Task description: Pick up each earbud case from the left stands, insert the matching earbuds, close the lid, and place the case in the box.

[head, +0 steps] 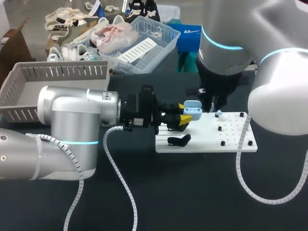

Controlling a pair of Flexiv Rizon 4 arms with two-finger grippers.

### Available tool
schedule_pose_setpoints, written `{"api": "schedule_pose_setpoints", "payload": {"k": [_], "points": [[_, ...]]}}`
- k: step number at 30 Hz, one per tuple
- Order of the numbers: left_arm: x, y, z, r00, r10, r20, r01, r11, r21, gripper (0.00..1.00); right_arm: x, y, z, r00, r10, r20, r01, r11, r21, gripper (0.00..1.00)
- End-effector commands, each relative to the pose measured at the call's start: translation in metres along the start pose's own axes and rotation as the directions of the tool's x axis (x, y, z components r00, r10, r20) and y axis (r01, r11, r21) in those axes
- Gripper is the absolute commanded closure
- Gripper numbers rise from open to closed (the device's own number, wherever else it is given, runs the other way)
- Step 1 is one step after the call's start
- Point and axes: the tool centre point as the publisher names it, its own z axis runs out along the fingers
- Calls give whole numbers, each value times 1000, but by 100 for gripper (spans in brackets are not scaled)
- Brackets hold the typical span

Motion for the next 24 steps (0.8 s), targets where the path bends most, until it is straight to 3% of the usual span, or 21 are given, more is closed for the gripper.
{"api": "schedule_pose_setpoints", "payload": {"k": [1,19,21,24], "points": [[1,0,0,1000,1,2,-1,1000,-3,100,-3,-3,0,1000,11,-16,-11,1000,-26,100],[1,0,0,1000,1,2,-1,1000,-3,100,-1,-4,-1,1000,10,-12,-10,1000,-29,100],[1,0,0,1000,1,2,-1,1000,-3,100,-9,-8,-2,986,140,-87,-146,987,-73,100],[1,0,0,1000,1,2,-1,1000,-3,100,-15,-12,-4,973,188,-131,-201,975,-91,100]]}}
